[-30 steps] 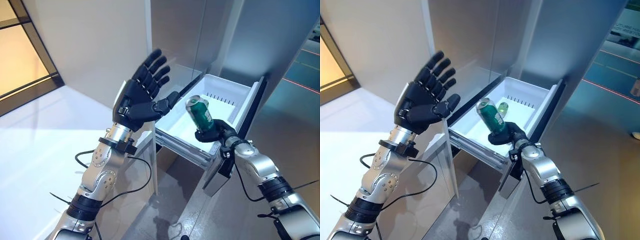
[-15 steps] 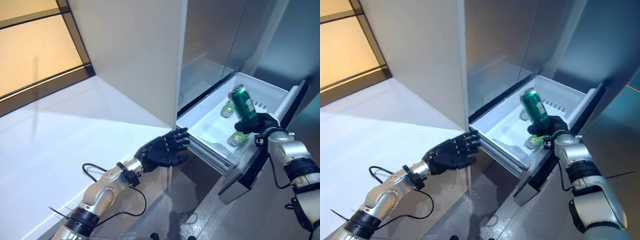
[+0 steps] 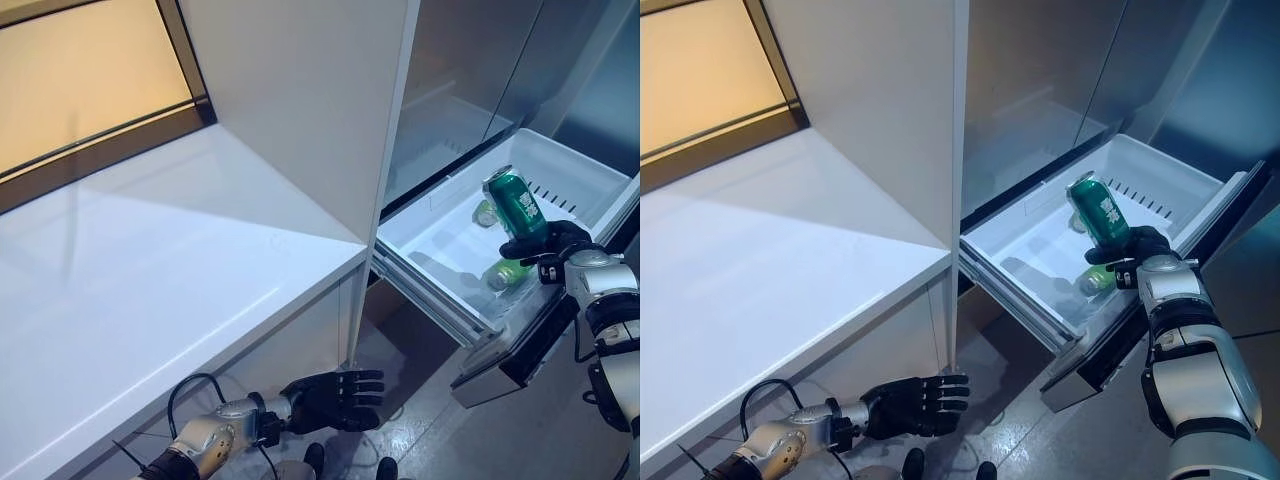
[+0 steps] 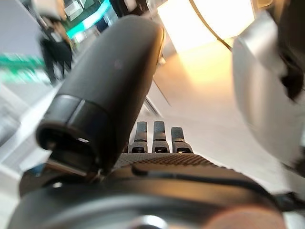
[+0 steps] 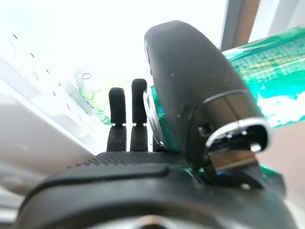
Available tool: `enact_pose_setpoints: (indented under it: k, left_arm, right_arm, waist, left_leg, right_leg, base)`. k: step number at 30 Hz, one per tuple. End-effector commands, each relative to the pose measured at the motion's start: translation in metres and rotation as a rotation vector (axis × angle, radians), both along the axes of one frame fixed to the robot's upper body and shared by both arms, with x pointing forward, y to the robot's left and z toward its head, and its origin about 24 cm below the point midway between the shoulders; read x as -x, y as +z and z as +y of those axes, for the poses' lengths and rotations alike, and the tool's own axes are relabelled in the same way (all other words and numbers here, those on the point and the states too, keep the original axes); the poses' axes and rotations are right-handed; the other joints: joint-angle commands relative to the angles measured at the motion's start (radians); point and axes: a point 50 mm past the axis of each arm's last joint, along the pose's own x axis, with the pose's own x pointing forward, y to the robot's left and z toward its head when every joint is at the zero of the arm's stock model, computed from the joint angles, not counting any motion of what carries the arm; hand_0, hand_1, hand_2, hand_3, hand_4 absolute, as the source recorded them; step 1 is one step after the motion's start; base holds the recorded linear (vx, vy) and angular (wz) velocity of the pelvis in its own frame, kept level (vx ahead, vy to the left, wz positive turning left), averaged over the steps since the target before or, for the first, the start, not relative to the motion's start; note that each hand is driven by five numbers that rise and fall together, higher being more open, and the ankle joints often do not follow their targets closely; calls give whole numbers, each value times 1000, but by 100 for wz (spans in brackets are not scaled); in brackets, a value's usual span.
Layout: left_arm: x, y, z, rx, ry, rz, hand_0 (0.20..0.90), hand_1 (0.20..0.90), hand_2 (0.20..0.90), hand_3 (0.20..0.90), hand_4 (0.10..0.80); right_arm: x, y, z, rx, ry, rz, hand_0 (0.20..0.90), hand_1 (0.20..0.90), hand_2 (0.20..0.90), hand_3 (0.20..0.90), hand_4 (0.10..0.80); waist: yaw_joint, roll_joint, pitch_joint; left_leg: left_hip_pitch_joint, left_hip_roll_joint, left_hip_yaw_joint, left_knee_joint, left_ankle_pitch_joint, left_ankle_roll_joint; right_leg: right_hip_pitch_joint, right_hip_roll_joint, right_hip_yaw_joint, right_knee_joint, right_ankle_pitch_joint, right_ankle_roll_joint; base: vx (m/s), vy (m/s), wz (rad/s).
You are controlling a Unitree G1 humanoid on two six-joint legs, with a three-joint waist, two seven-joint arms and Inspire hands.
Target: Put drinks into fridge and close the fridge
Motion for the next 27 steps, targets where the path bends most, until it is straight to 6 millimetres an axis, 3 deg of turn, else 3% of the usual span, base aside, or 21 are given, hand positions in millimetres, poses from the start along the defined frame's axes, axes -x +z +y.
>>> enact_pose_setpoints:
  k: [1,6,12,18,27]
  left_arm:
    - [-15,4,-5,-36,16,-175,900,900,900,900,800]
    - [-5,-27,35,-277,127,-146,900,900,900,900,800]
    - [-3,-39,69,-435,230,-109,900,900,900,900,800]
    - [-12,-36,83,-461,325,-96,900,900,900,900,800]
    - [-17,-32,84,-437,344,-116,900,900,900,900,800]
  right_arm:
    - [-15,111,0,153,59,-335,300,300,300,200,100]
    - [-14,116,3,229,103,-248,300,300,300,200,100]
    - [-13,104,-2,260,146,-10,300,300,300,200,100]
    - [-13,101,-3,248,143,98,300,300,300,200,100]
    - [-10,95,-7,274,116,247,300,300,300,200,100]
  waist:
    - [21,-27,-5]
    - [35,-41,33]
    - [60,-50,61]
    - [81,-47,89]
    - [108,-30,126]
  left_leg:
    - [-50,-23,10,66,-67,20]
    - [-89,-22,5,77,-59,16]
    - [-119,-19,-3,86,-49,11]
    - [-148,-24,-21,100,-43,8]
    - [-189,-34,-41,118,-36,5]
  right_leg:
    - [-63,38,19,99,-41,-29]
    - [-96,38,8,112,-40,-34]
    - [-117,37,-12,124,-42,-38]
    - [-137,34,-27,138,-46,-44]
    - [-166,26,-51,159,-53,-51]
  base:
    - [-109,-43,0]
    - [-66,-44,4]
    - [-43,-23,3]
    - [-32,3,11]
    - [-35,17,10]
